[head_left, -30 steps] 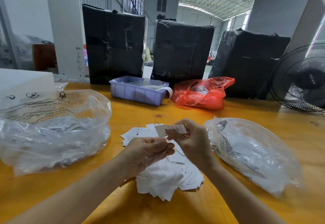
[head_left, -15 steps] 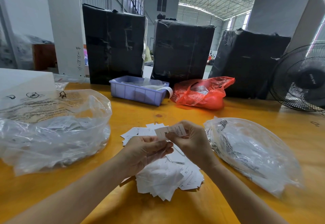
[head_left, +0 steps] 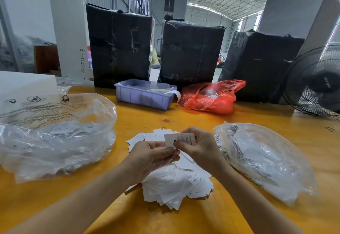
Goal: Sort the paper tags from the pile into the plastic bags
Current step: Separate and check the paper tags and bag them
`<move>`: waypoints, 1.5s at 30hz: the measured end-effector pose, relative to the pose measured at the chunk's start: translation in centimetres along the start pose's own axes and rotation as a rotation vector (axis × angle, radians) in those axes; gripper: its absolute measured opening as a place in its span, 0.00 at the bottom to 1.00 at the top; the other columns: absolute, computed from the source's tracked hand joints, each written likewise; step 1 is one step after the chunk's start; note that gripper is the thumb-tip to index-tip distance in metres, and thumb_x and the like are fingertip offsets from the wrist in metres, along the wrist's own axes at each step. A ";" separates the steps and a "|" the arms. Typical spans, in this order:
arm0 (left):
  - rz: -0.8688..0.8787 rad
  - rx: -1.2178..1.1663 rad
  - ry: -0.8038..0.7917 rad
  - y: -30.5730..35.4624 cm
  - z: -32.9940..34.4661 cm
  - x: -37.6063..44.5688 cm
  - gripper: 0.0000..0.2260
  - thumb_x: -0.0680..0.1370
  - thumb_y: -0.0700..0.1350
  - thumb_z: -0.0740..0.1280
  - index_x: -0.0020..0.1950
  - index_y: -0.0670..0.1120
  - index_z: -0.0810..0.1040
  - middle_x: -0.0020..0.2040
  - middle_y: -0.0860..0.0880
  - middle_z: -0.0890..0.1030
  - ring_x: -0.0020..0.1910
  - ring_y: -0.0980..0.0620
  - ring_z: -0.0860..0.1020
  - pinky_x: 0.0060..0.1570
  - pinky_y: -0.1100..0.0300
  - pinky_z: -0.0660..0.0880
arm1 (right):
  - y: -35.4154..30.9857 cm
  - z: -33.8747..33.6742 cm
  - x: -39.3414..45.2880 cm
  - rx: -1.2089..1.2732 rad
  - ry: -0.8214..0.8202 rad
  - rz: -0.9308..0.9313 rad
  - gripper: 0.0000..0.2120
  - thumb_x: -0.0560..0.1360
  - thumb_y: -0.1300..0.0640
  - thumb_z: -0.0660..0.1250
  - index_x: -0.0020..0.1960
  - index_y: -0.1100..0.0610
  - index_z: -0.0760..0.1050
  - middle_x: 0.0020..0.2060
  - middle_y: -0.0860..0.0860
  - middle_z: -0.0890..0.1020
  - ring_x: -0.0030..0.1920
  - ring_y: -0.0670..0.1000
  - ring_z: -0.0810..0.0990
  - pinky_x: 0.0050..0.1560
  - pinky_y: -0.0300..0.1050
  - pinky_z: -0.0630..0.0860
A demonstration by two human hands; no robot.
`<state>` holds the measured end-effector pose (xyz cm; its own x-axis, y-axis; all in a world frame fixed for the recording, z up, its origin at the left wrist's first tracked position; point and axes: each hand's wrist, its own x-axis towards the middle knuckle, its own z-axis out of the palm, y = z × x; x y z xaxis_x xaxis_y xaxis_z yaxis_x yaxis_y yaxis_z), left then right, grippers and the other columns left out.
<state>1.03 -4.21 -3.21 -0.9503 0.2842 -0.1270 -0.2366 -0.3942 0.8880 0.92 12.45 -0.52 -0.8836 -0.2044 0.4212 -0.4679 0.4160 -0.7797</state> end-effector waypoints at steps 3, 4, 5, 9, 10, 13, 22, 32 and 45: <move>-0.001 0.012 0.004 0.1 0.1 -0.1 0.22 0.60 0.33 0.74 0.54 0.32 0.77 0.45 0.35 0.83 0.43 0.42 0.84 0.37 0.61 0.80 | 0.0 -0.3 0.1 0.018 0.058 0.000 0.05 0.70 0.62 0.74 0.43 0.59 0.78 0.32 0.49 0.78 0.32 0.44 0.74 0.33 0.40 0.73; -0.001 0.015 0.011 0.1 0.2 -0.1 0.24 0.59 0.34 0.75 0.54 0.33 0.77 0.45 0.34 0.83 0.43 0.41 0.84 0.37 0.61 0.80 | 0.1 -0.5 0.2 0.039 0.083 0.002 0.05 0.70 0.62 0.74 0.42 0.58 0.78 0.32 0.49 0.78 0.32 0.43 0.74 0.32 0.39 0.73; -0.002 0.016 0.017 0.1 0.2 -0.1 0.25 0.58 0.34 0.75 0.55 0.33 0.76 0.46 0.34 0.83 0.43 0.41 0.84 0.37 0.61 0.80 | 0.0 -0.6 0.2 0.066 0.099 0.002 0.05 0.70 0.62 0.74 0.42 0.57 0.78 0.32 0.49 0.77 0.31 0.41 0.74 0.31 0.37 0.72; -0.004 0.007 0.009 0.1 0.2 -0.2 0.26 0.58 0.33 0.75 0.55 0.34 0.75 0.45 0.34 0.83 0.43 0.41 0.84 0.36 0.61 0.80 | -0.1 -0.8 0.3 0.100 0.084 0.004 0.06 0.70 0.62 0.74 0.41 0.55 0.77 0.32 0.48 0.77 0.30 0.40 0.74 0.31 0.35 0.71; -0.003 0.007 0.004 0.0 0.2 -0.2 0.25 0.59 0.33 0.75 0.55 0.33 0.75 0.45 0.34 0.83 0.42 0.41 0.84 0.36 0.61 0.80 | -0.2 -0.7 0.2 0.087 0.073 0.000 0.07 0.70 0.62 0.74 0.41 0.55 0.77 0.32 0.48 0.77 0.31 0.41 0.74 0.31 0.36 0.72; -0.003 0.015 -0.012 -0.1 0.1 -0.1 0.22 0.60 0.33 0.75 0.54 0.33 0.78 0.45 0.35 0.83 0.43 0.42 0.84 0.38 0.61 0.81 | -0.2 -0.4 0.1 0.031 0.050 -0.018 0.08 0.69 0.62 0.74 0.40 0.54 0.76 0.34 0.49 0.79 0.35 0.45 0.76 0.36 0.42 0.75; -0.012 0.019 -0.012 -0.1 0.0 0.1 0.23 0.62 0.32 0.75 0.56 0.33 0.77 0.48 0.35 0.83 0.45 0.42 0.84 0.40 0.60 0.81 | -0.1 -0.3 0.1 -0.041 0.055 -0.025 0.05 0.70 0.62 0.74 0.43 0.57 0.78 0.35 0.48 0.79 0.35 0.46 0.75 0.35 0.39 0.75; 0.024 0.058 0.005 -0.1 0.0 0.0 0.24 0.62 0.33 0.75 0.57 0.33 0.77 0.47 0.35 0.83 0.45 0.41 0.84 0.41 0.60 0.81 | 0.0 -0.4 0.0 -0.128 0.034 -0.034 0.05 0.70 0.61 0.74 0.44 0.59 0.79 0.33 0.45 0.78 0.33 0.42 0.74 0.32 0.36 0.73; 0.083 0.160 0.030 0.0 0.3 -0.5 0.29 0.58 0.35 0.76 0.58 0.34 0.74 0.46 0.34 0.83 0.44 0.40 0.83 0.43 0.57 0.81 | 0.0 -1.0 0.1 0.129 -0.081 0.189 0.05 0.69 0.66 0.73 0.42 0.63 0.77 0.30 0.54 0.77 0.29 0.46 0.74 0.29 0.32 0.69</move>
<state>1.57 -4.11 -3.05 -0.9714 0.2292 -0.0615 -0.1243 -0.2706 0.9546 0.85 13.29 -0.04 -0.9516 -0.2066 0.2275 -0.2876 0.3379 -0.8962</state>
